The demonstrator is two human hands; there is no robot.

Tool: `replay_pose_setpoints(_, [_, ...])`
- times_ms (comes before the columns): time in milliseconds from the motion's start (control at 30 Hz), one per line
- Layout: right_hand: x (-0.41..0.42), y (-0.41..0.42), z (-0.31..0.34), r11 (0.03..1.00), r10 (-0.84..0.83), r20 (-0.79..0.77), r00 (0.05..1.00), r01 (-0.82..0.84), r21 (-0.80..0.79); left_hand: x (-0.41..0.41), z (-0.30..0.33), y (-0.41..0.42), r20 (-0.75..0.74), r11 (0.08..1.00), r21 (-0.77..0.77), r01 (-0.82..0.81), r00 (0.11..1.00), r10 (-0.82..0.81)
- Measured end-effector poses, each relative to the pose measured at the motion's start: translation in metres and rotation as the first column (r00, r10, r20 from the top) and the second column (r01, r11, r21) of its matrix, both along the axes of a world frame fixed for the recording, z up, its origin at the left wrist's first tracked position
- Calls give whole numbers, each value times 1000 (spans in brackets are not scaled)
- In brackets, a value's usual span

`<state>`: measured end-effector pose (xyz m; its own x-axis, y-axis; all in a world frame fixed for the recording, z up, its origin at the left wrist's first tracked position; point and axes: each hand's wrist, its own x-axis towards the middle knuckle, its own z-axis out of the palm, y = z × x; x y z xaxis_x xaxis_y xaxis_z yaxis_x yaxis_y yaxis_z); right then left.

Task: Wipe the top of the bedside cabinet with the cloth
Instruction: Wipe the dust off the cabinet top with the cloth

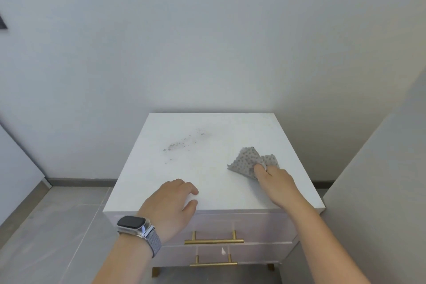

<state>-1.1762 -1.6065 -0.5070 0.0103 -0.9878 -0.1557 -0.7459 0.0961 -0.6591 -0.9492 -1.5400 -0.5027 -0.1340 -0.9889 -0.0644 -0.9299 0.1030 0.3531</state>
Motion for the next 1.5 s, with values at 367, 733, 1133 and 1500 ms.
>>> replay_pose_setpoints(367, [-45, -12, 29, 780, -386, 601, 700, 595, -193, 1, -1, -7, 3, 1000, -1, 22, 1000, -22])
replay_pose_setpoints(733, [-12, -6, -15, 961, -118, -552, 826, -44, -272, 1, -1, -7, 11, 999, 32, 7, 1000, -7])
replay_pose_setpoints(1133, [46, 8, -1, 938, 8, -432, 902, -157, -308, 17, -5, -2, 16, 1000, -8, -23, 1000, 23])
replay_pose_setpoints(1500, [-29, 4, 32, 875, -293, 378, 878, 406, -264, 14, -5, -7, 8, 1000, -27, -16, 1000, 16])
